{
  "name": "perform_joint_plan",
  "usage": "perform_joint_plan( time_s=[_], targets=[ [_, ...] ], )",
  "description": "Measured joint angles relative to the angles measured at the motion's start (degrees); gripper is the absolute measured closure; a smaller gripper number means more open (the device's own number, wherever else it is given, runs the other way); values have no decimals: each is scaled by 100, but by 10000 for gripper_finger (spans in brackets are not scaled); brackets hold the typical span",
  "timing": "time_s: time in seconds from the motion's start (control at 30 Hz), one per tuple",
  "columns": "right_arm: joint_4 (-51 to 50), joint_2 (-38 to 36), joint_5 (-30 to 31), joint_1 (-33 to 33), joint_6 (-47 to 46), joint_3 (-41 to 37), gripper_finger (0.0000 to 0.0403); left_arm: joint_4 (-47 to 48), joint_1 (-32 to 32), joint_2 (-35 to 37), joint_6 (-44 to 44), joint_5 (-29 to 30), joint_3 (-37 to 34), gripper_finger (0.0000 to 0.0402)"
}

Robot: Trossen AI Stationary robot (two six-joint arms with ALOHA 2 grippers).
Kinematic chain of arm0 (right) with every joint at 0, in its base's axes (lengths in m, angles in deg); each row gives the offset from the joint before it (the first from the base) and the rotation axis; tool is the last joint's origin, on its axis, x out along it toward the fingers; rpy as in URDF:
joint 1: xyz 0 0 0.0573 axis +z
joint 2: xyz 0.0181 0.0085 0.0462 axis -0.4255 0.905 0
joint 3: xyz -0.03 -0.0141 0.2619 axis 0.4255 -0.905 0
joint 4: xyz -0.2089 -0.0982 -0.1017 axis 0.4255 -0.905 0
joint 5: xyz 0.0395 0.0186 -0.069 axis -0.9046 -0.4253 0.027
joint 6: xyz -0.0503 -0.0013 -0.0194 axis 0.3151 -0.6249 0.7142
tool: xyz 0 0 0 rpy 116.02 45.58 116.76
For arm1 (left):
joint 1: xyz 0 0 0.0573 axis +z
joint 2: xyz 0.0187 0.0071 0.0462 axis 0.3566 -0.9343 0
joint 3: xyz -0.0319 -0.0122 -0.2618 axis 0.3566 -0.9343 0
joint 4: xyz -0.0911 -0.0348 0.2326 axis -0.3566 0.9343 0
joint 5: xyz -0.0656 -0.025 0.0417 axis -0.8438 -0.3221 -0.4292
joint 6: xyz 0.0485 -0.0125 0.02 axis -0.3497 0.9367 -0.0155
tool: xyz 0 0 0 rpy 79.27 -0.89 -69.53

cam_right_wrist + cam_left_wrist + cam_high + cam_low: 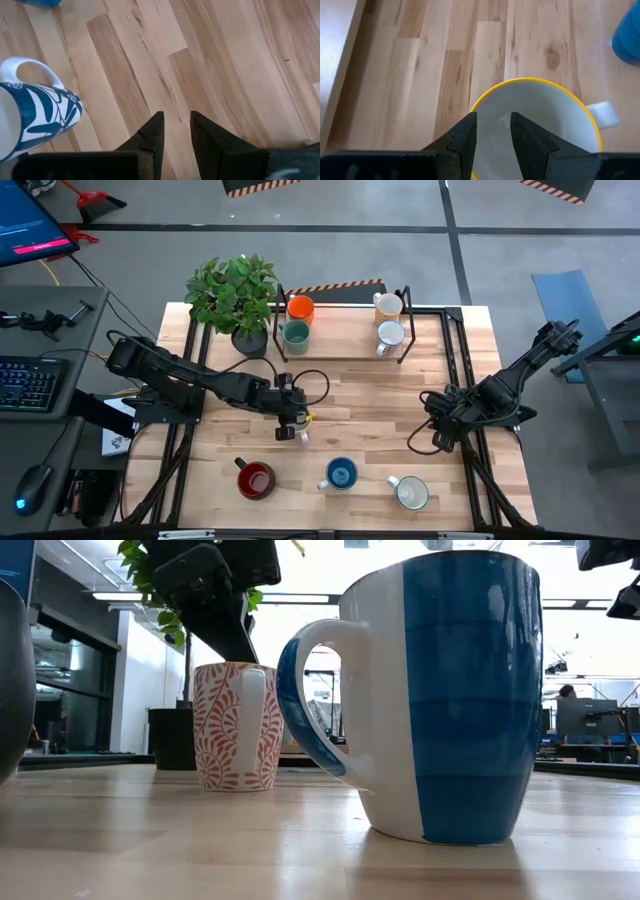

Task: Place coffee mugs
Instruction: Put the patterned orange mug on the shelf

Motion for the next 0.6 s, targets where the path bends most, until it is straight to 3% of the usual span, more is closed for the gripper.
perform_joint_plan(
  time_s=[0.6],
  targets=[
    [0, 0, 7, 0, 161, 0, 330, -168, 7, 20, -647, 346, -2, 291]
  ],
)
